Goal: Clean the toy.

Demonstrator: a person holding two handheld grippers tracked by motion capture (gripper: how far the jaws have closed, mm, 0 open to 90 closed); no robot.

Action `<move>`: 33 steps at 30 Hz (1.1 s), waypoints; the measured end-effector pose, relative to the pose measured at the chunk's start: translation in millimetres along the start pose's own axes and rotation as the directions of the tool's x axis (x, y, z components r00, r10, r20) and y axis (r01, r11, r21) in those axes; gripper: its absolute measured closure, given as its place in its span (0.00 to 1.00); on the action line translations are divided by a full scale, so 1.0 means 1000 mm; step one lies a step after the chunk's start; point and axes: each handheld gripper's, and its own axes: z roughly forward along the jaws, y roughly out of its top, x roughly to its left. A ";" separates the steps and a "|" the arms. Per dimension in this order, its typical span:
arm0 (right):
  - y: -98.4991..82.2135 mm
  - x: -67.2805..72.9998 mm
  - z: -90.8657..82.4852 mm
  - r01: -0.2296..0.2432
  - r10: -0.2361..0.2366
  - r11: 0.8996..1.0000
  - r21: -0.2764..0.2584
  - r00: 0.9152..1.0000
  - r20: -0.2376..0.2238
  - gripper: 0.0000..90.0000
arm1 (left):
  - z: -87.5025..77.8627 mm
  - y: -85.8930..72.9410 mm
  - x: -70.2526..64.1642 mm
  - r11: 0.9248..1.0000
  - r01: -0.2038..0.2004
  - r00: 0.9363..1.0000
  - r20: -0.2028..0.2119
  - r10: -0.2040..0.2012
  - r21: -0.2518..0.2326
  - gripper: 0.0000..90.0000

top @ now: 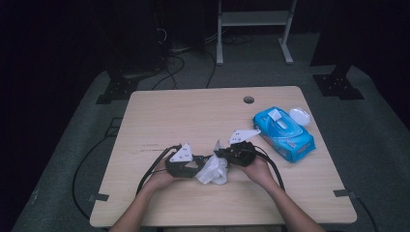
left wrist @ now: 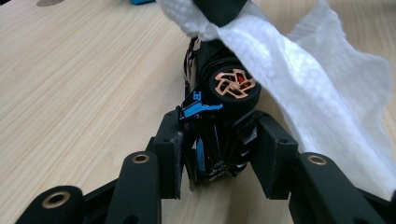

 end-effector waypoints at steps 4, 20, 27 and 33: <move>0.003 0.007 0.007 -0.007 0.007 1.000 -0.009 0.999 -0.037 0.97 | 0.001 0.001 -0.001 1.000 -0.002 1.000 -0.006 0.002 0.002 0.64; 0.005 0.015 0.011 0.021 -0.021 1.000 -0.013 0.999 -0.038 0.97 | 0.004 0.004 -0.004 1.000 -0.015 1.000 -0.018 0.015 0.010 0.64; 0.013 0.026 0.024 0.069 -0.069 0.998 -0.003 0.996 -0.060 0.97 | 0.003 0.003 -0.004 1.000 0.003 1.000 -0.018 -0.003 0.006 0.64; -0.007 0.001 -0.008 0.005 -0.004 1.000 -0.011 1.000 0.015 0.97 | 0.003 0.003 -0.004 1.000 -0.002 1.000 -0.020 0.003 0.006 0.64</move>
